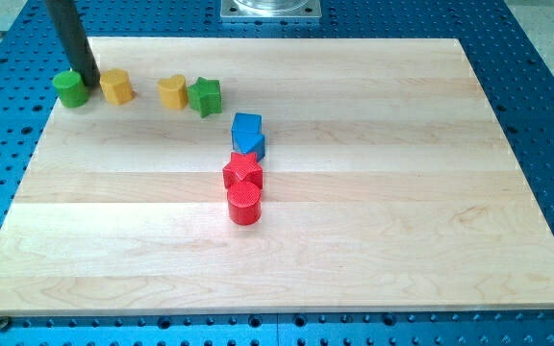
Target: Move the green circle slightly downwards
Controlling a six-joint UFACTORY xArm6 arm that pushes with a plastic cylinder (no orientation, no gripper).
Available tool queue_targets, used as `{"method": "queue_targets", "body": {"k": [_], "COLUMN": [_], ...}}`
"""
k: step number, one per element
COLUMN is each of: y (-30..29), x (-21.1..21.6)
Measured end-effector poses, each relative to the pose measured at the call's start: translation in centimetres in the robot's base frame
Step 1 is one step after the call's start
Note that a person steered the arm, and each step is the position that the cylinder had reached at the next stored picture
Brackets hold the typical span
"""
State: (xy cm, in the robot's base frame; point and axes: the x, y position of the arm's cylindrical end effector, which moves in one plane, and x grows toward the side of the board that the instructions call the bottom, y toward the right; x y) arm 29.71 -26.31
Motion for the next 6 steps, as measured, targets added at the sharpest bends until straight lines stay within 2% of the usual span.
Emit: {"method": "queue_targets", "body": {"k": [1,2,6], "y": [-0.2,-4.1,-4.2], "x": [-1.8,-1.9,-0.7]}}
